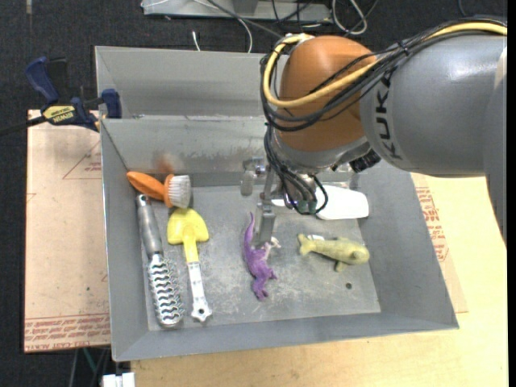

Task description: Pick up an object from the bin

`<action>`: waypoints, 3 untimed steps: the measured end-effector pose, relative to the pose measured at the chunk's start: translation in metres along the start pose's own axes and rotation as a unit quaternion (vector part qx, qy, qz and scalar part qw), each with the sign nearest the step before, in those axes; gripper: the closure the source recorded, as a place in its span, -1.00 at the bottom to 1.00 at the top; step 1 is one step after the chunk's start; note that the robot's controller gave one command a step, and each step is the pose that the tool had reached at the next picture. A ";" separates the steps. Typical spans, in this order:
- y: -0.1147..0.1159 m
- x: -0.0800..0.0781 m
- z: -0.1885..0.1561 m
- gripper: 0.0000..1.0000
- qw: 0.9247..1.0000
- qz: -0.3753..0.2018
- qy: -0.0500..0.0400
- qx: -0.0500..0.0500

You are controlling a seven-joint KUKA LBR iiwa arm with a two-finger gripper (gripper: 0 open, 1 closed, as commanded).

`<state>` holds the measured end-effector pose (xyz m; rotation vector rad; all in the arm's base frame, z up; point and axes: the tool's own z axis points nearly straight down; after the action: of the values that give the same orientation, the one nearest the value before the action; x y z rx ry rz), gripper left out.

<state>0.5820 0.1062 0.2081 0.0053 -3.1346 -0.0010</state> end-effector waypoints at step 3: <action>0.085 0.020 0.050 -1.00 1.000 0.020 -0.011 -0.002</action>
Offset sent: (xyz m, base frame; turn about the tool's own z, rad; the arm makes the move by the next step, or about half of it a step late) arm 0.0071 0.0641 -0.1381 0.0537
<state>0.5615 0.1911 0.1588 -0.0566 -3.1551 -0.0074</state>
